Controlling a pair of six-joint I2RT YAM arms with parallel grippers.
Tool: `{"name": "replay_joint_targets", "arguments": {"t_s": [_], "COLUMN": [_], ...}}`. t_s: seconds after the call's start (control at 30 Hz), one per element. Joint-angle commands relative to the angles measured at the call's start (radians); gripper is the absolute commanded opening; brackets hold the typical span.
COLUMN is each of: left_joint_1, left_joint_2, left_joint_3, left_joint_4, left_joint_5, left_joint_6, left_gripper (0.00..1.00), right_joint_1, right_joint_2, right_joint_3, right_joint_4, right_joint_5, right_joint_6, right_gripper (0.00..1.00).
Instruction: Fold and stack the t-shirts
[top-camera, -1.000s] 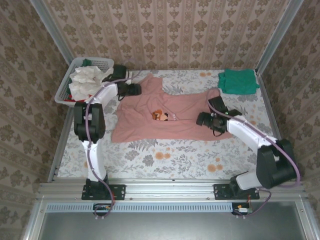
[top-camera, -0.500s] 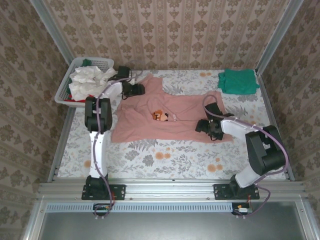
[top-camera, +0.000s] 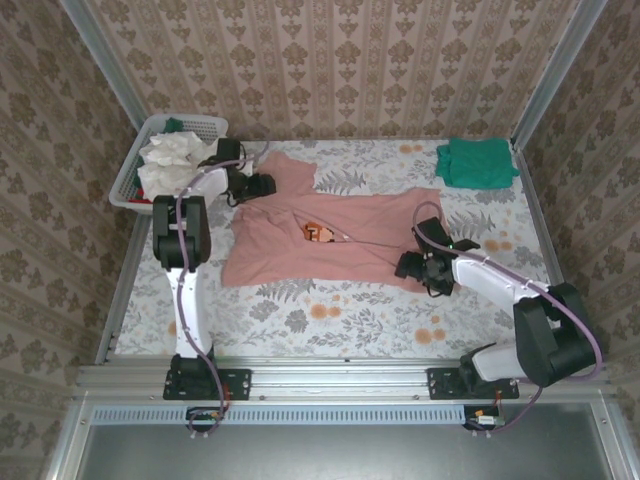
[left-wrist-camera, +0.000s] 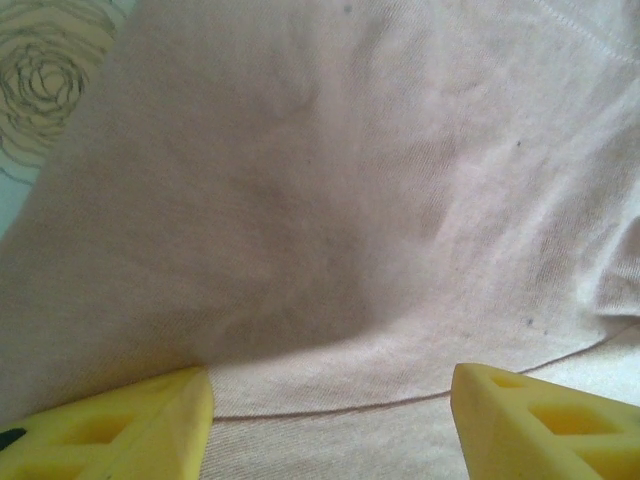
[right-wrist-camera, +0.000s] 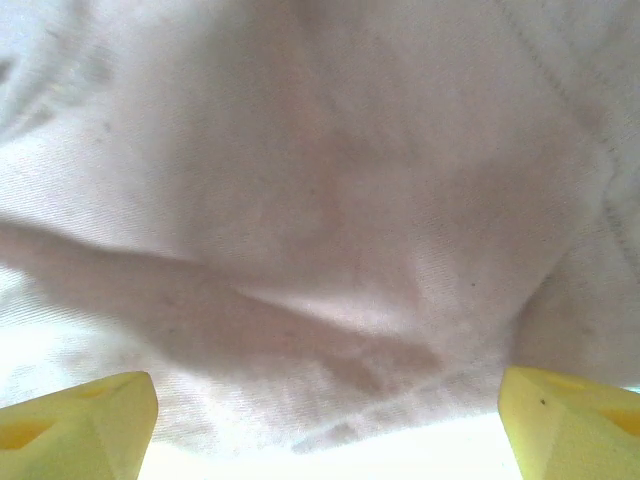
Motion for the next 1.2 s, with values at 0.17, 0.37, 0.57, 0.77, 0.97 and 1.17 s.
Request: {"name": "replay_joint_targets", "arguments": {"t_s": [0.17, 0.37, 0.57, 0.77, 0.97, 1.17], "left_joint_1": [-0.034, -0.039, -0.044, -0.057, -0.062, -0.090], "left_joint_2": [0.123, 0.291, 0.372, 0.391, 0.459, 0.459], "left_joint_3": [0.381, 0.618, 0.646, 0.603, 0.698, 0.749], "left_joint_4": [-0.226, -0.230, -0.117, 0.029, 0.035, -0.096], "left_joint_5": [-0.091, -0.048, -0.053, -0.143, -0.167, -0.299], "left_joint_6": [0.030, -0.031, -0.136, -0.205, -0.216, -0.168], "left_gripper": [1.00, 1.00, 1.00, 0.96, 0.81, 0.61], "right_joint_1": [-0.101, -0.197, -0.236, -0.256, -0.268, -0.269], "right_joint_2": [0.188, 0.484, 0.769, 0.926, 0.992, 1.000], "right_joint_3": [0.435, 0.705, 0.984, 1.147, 1.232, 1.222], "right_joint_4": [-0.126, -0.124, -0.178, -0.214, -0.259, -0.236], "right_joint_5": [0.098, 0.101, 0.086, 0.050, 0.003, -0.074], "right_joint_6": [-0.202, -0.331, -0.361, -0.351, -0.339, -0.306], "right_gripper": [0.92, 0.92, 0.89, 0.84, 0.79, 0.74]}}
